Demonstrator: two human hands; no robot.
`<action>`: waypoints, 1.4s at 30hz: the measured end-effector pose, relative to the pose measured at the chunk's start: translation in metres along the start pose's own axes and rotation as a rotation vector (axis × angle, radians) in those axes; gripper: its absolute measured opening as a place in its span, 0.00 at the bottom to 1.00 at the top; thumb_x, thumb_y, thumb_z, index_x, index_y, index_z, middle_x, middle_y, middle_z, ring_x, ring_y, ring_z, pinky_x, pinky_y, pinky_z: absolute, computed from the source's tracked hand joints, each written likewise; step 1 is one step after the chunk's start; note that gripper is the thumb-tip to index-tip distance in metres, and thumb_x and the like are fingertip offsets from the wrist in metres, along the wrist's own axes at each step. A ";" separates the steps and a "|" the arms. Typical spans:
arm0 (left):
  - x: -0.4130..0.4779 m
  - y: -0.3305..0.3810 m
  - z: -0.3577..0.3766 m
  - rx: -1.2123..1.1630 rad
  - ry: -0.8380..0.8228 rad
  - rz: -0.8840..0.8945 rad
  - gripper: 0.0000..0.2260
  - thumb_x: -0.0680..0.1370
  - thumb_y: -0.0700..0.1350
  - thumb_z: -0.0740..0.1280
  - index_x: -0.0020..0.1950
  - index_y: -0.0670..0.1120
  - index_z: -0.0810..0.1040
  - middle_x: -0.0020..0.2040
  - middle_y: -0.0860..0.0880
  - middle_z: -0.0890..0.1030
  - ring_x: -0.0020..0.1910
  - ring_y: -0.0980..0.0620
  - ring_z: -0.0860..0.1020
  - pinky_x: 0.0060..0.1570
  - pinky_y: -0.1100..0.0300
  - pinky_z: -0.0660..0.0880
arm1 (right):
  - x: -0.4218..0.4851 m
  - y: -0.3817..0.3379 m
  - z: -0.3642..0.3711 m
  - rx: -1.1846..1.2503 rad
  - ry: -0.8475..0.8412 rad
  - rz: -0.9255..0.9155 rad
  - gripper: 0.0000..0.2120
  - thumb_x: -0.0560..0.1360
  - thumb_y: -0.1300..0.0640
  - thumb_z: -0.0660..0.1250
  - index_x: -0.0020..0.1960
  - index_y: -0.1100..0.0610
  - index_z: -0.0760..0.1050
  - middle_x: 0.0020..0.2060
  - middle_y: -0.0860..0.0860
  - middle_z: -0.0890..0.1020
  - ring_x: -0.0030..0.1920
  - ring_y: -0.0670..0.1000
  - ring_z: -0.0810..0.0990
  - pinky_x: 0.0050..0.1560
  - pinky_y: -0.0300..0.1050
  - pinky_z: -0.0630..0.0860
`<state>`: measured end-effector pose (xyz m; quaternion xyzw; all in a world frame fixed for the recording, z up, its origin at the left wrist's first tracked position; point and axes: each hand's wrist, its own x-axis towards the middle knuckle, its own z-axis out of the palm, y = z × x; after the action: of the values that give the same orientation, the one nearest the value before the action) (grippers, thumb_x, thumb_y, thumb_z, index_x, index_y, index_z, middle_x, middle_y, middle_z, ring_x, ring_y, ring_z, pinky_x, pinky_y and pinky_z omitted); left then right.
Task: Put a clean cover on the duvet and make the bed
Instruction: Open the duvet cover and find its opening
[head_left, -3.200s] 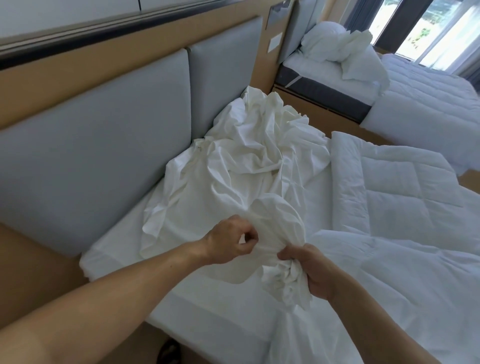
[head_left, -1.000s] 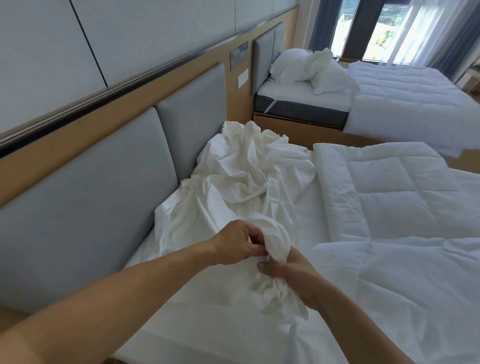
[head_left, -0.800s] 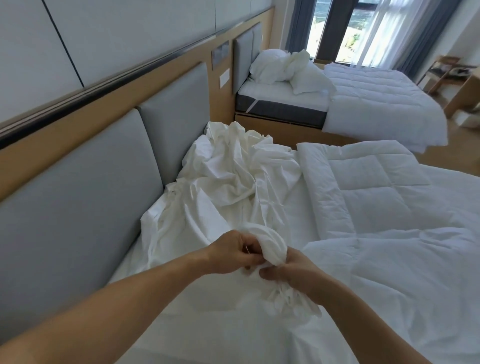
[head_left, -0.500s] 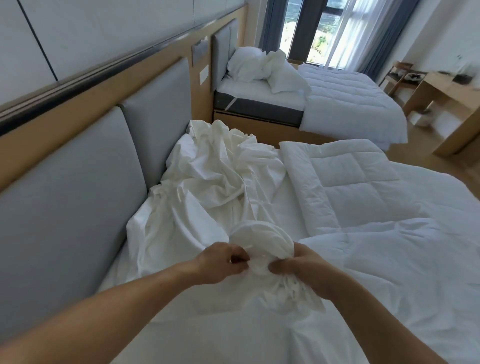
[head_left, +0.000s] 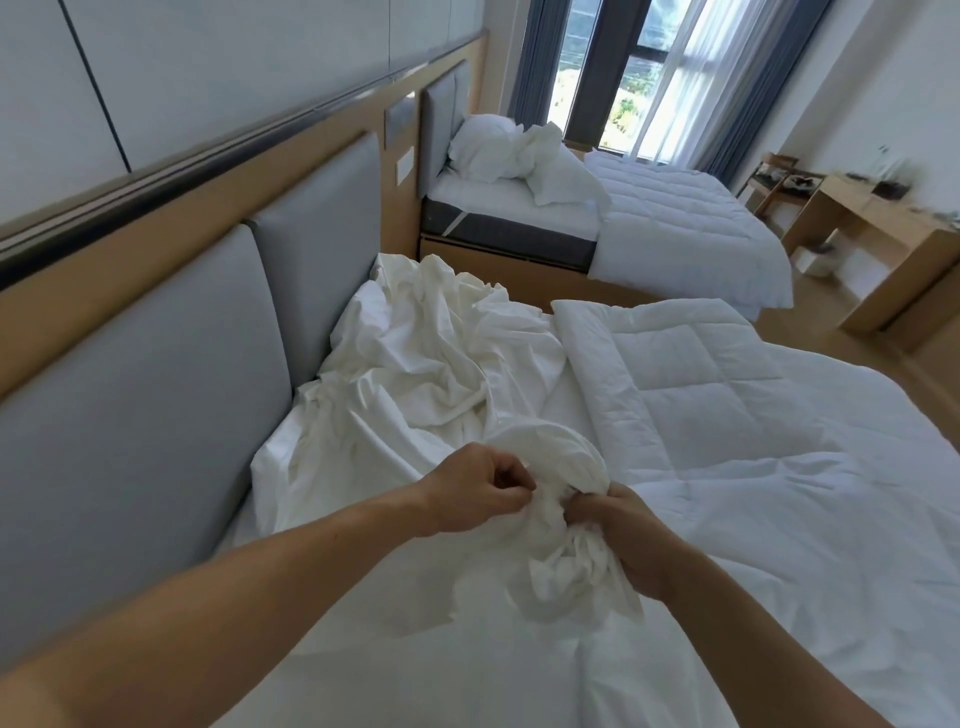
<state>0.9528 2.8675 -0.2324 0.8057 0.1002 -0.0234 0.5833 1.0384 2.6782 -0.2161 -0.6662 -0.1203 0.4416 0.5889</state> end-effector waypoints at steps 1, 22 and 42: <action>0.000 0.002 0.001 -0.044 -0.006 -0.014 0.02 0.77 0.38 0.70 0.48 0.43 0.82 0.36 0.50 0.81 0.34 0.56 0.79 0.35 0.63 0.75 | -0.001 -0.001 0.002 -0.002 -0.063 -0.001 0.18 0.71 0.62 0.71 0.60 0.65 0.79 0.54 0.67 0.81 0.52 0.65 0.82 0.56 0.59 0.78; 0.041 0.021 0.022 0.711 0.111 0.289 0.23 0.73 0.47 0.71 0.66 0.47 0.72 0.66 0.48 0.74 0.69 0.47 0.70 0.68 0.54 0.69 | 0.007 -0.017 -0.001 -0.810 0.046 0.181 0.15 0.69 0.66 0.66 0.56 0.58 0.77 0.49 0.55 0.82 0.50 0.56 0.82 0.53 0.51 0.82; 0.082 0.073 0.011 1.263 -0.142 0.592 0.10 0.76 0.49 0.62 0.49 0.52 0.82 0.46 0.54 0.81 0.50 0.50 0.76 0.60 0.52 0.67 | 0.001 -0.042 -0.014 -0.886 0.237 0.185 0.20 0.57 0.52 0.79 0.46 0.54 0.80 0.42 0.52 0.85 0.45 0.54 0.84 0.54 0.54 0.82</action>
<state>1.0473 2.8466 -0.1801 0.9804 -0.1946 0.0300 -0.0093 1.0648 2.6809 -0.1805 -0.9073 -0.1693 0.3189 0.2154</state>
